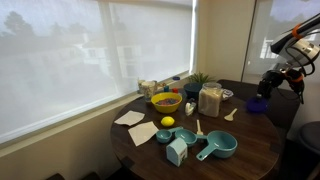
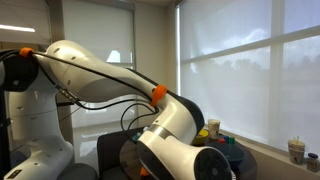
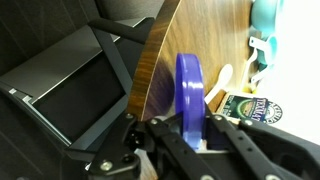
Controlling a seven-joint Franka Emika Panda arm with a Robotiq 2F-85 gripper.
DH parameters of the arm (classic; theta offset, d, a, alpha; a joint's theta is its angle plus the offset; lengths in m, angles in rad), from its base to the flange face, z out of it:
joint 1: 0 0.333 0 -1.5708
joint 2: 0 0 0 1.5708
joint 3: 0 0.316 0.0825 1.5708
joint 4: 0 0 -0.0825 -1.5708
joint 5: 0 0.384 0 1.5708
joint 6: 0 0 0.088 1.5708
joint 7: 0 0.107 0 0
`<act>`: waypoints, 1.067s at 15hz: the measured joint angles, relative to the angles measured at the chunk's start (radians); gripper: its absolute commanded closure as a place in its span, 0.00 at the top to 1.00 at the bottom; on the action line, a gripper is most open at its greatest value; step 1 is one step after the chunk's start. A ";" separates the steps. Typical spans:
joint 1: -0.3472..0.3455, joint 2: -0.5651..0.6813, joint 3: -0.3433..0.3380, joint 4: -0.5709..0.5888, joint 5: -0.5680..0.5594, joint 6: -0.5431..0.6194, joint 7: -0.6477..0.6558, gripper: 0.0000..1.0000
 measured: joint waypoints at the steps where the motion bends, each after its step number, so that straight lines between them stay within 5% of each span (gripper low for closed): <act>1: 0.000 -0.006 0.009 0.001 -0.012 0.006 0.001 0.01; 6: 0.026 -0.067 0.097 0.003 -0.150 0.072 0.048 0.01; 16: 0.187 -0.208 0.299 -0.043 -0.535 0.252 0.220 0.01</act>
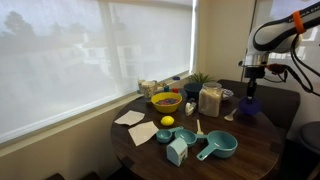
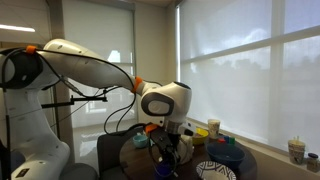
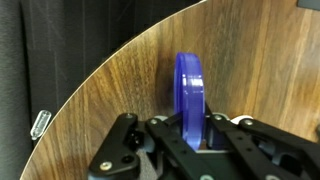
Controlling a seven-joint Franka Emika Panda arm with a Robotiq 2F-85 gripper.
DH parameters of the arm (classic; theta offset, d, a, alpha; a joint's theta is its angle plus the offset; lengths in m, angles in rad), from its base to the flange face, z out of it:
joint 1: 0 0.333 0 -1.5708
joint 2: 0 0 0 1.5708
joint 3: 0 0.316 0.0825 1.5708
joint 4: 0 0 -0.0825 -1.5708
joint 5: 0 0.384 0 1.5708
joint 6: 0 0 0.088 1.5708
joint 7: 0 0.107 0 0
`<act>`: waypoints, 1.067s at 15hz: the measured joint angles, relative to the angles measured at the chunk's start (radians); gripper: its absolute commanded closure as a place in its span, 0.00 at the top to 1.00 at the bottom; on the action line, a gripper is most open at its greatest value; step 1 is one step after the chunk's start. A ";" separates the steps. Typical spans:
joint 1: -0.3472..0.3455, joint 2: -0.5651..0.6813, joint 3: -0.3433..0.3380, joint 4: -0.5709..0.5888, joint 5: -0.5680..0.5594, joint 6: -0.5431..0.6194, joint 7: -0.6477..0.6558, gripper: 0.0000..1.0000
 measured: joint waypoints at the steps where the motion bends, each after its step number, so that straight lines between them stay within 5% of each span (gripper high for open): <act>1: 0.012 -0.015 0.015 -0.014 -0.040 0.021 0.010 0.01; 11: 0.067 -0.170 0.136 -0.231 -0.429 0.328 0.193 0.02; 13: 0.069 -0.195 0.150 -0.266 -0.450 0.356 0.227 0.32; 16: 0.080 -0.217 0.160 -0.317 -0.454 0.360 0.257 0.51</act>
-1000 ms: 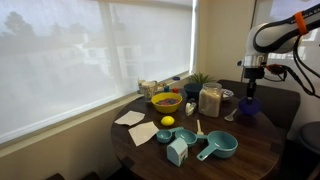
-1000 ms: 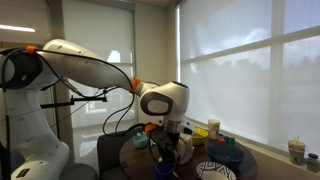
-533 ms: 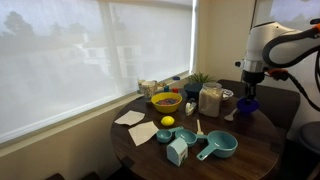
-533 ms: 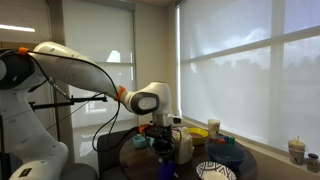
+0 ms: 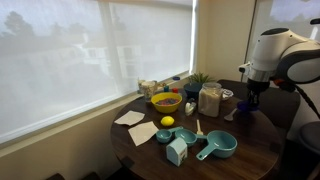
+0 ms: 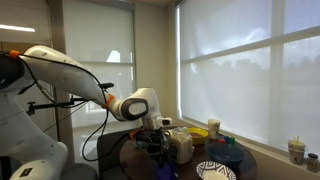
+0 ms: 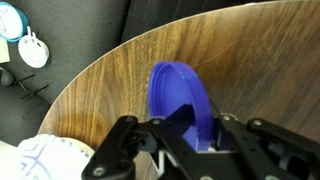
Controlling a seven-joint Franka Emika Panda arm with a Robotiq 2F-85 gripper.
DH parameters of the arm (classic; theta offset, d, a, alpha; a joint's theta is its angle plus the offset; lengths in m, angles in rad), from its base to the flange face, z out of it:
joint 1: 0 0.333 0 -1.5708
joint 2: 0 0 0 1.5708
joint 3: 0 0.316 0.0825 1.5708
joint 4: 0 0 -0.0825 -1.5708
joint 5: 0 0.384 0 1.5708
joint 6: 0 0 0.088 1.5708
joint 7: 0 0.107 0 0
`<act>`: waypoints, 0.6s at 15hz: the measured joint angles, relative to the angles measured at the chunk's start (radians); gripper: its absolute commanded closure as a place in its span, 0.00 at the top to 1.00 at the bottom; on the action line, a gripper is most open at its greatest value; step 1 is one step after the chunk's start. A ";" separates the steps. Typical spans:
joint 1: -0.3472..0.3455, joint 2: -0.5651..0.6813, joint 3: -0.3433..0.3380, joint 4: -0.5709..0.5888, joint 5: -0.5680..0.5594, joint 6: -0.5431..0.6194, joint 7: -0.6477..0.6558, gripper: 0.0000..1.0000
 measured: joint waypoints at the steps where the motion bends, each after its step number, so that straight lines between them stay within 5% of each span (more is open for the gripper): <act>1: 0.002 -0.003 0.003 -0.015 0.000 0.000 0.011 0.59; 7: 0.002 -0.016 0.007 -0.056 0.000 -0.003 0.064 0.98; 9: 0.003 -0.023 0.007 -0.060 0.001 -0.006 0.080 1.00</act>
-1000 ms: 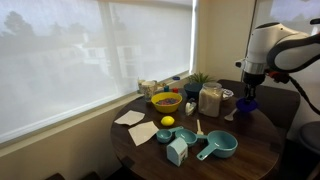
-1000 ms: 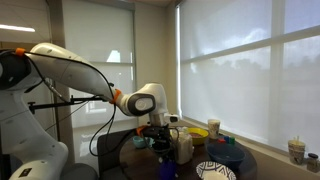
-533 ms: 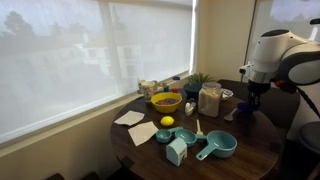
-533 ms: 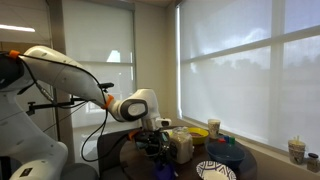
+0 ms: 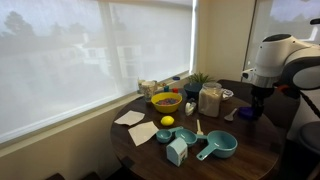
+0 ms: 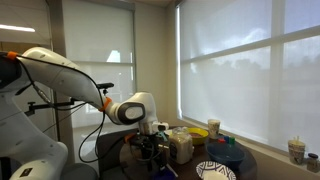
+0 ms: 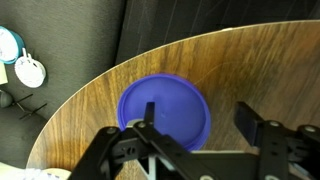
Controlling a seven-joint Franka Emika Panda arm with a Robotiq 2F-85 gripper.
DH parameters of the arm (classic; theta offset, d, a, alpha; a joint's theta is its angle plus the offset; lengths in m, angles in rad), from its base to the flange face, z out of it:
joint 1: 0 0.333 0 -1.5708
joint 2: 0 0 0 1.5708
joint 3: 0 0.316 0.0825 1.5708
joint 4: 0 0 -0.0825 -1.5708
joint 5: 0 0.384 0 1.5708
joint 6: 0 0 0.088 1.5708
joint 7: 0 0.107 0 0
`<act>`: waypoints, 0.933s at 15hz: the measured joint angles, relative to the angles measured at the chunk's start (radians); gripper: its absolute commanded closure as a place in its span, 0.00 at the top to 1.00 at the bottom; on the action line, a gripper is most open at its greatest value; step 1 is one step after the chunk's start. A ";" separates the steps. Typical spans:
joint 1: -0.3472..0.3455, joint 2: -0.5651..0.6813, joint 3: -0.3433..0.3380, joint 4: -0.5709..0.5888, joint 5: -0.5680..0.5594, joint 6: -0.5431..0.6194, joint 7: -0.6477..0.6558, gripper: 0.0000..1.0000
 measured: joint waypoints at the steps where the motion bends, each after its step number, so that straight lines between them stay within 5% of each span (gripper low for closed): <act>1: 0.000 -0.005 0.000 -0.002 0.001 0.000 0.007 1.00; 14: 0.010 -0.050 -0.003 -0.002 0.069 0.004 0.082 1.00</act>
